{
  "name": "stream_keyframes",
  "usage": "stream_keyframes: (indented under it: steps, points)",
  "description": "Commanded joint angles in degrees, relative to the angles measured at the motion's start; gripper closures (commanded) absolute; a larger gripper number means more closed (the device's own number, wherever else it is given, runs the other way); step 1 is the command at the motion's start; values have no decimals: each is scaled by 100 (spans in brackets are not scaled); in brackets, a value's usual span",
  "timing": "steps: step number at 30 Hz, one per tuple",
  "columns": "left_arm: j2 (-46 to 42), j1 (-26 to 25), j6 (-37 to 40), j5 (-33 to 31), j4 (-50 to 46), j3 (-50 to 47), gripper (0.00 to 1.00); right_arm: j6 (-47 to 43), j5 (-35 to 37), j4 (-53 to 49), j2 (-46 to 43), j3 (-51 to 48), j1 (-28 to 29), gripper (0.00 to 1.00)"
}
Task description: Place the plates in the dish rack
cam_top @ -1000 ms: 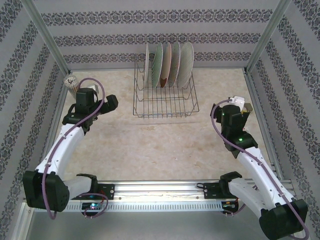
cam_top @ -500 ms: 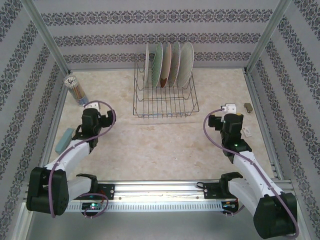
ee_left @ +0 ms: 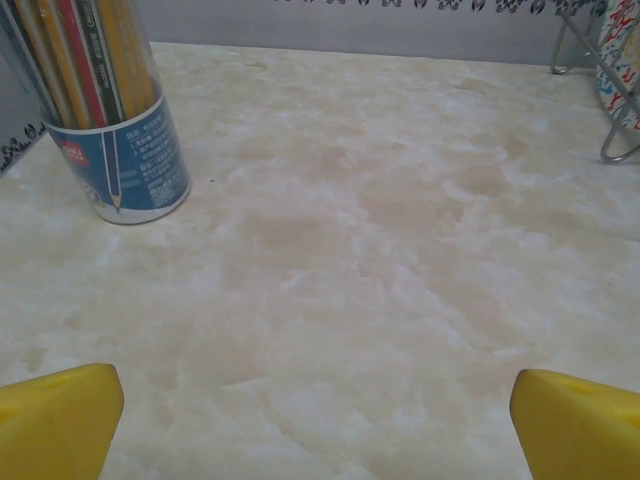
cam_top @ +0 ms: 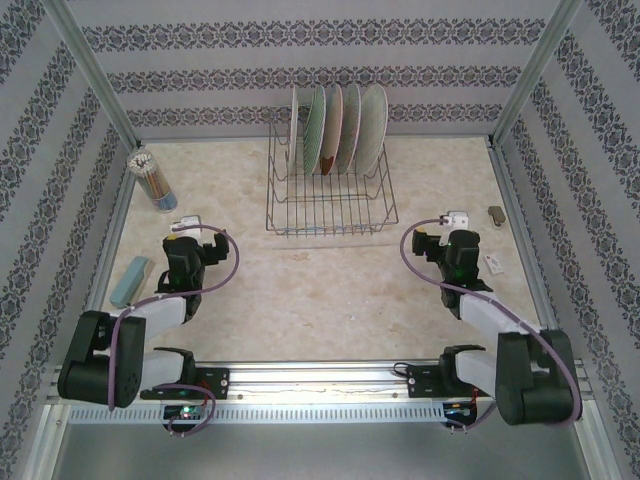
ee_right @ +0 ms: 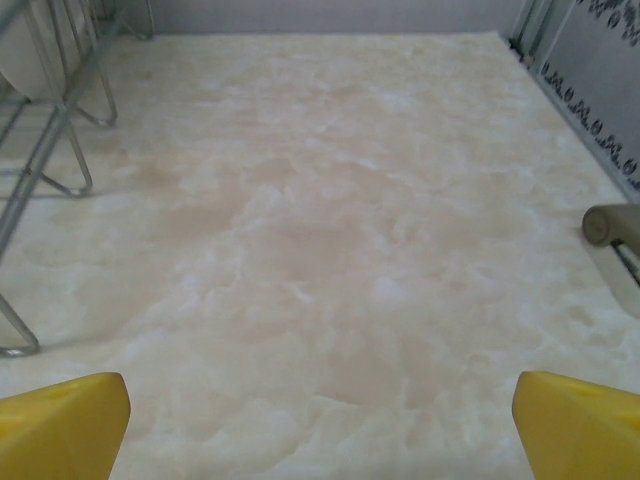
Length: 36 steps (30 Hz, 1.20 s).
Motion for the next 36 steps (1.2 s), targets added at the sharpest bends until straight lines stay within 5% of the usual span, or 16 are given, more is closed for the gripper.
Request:
stream_keyframes:
  steps: [1,7,14,16,22,36]
  points:
    - [172,75,276,-71,949,-85,0,131,-288,1199,363,-78,-66,2]
    - [539,167,392,101,1071,138,0,-57,-529,1825,1159,180,-65,2]
    - [1673,313,436,288,2251,136,0,-180,-1023,2672,2050,173,-83,2]
    - [2035,313,545,434,2766,93,1,-217,-1104,2242,1939,399,-108,2]
    - [1827,322,436,338,1408,612,1,-82,-1325,2303,2008,434,-246,2]
    - [1892,339,451,325,1654,546,0,-82,-1157,2255,1996,446,-216,2]
